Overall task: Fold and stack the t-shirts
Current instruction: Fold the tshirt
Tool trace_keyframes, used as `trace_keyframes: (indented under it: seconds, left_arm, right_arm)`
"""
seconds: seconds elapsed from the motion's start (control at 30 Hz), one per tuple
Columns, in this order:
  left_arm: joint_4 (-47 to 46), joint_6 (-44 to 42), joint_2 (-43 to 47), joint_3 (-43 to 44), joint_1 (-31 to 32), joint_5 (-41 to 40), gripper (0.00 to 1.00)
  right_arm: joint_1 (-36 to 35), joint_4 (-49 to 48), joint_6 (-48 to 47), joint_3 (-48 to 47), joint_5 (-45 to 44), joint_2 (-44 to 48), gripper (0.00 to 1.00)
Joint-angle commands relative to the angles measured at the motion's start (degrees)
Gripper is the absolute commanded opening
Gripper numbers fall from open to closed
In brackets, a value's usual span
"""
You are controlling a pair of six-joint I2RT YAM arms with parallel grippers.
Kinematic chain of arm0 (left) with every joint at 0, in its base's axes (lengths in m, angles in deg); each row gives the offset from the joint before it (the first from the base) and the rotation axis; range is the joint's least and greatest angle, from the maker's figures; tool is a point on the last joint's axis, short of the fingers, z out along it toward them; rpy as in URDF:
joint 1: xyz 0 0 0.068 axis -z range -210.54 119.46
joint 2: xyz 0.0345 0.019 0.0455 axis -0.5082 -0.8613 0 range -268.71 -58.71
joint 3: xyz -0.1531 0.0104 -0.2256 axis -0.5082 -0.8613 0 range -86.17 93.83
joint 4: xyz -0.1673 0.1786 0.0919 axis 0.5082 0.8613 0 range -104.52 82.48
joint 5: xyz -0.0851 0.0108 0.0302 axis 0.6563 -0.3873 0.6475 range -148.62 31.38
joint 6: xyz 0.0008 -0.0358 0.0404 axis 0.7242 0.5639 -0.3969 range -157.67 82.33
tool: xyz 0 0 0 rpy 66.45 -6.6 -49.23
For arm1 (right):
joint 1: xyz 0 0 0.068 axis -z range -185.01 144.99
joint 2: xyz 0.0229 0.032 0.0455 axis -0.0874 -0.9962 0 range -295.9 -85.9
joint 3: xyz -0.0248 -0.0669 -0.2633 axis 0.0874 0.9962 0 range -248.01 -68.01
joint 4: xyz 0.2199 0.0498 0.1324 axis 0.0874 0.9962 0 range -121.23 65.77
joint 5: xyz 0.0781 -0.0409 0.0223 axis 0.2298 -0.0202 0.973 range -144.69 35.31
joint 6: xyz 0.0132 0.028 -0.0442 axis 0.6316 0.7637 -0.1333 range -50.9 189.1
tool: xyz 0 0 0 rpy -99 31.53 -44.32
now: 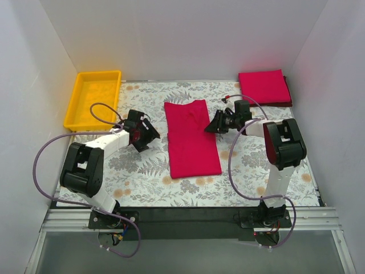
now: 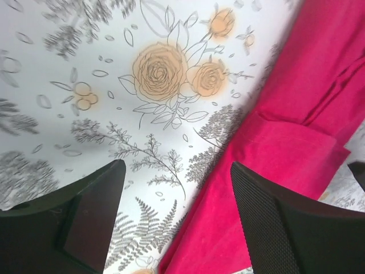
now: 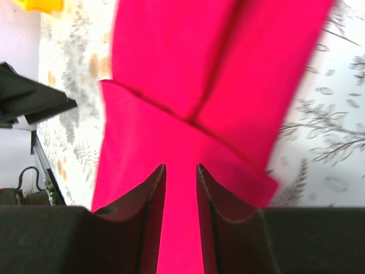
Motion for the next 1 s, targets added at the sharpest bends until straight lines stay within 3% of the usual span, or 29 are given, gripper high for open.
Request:
trace_keyframes:
  seconds: [0.0, 0.17, 0.33, 0.43, 0.7, 0.97]
  left_arm:
    - [8.85, -5.74, 9.56, 5.13, -0.29, -9.1, 0.74]
    - [15.97, -11.02, 23.07, 3.66, -0.03, -14.56, 0.77]
    - [17.81, -14.18, 35.84, -3.02, 0.67, -11.23, 0.77]
    - [22.37, -13.13, 39.2, -4.78, 1.11, -8.6, 0.79]
    - [22.48, -3.56, 42.45, -12.59, 8.57, -0.16, 0.81]
    - [17.03, 8.05, 32.63, -14.37, 25.18, -5.15, 0.76]
  right_arm:
    - [-0.59, 6.82, -5.16, -1.17, -0.67, 9.39, 0.35]
    - [-0.59, 20.53, -11.48, 2.06, -10.32, 23.25, 0.5]
    - [-0.67, 30.37, -13.6, 9.02, -24.55, 36.46, 0.68]
    - [-1.11, 37.31, -14.48, 12.62, -29.48, 43.32, 0.73]
    - [-4.98, 43.66, -11.42, 23.16, -32.93, 53.09, 0.73]
    - [-12.8, 40.06, -4.38, 26.52, -34.42, 51.44, 0.6]
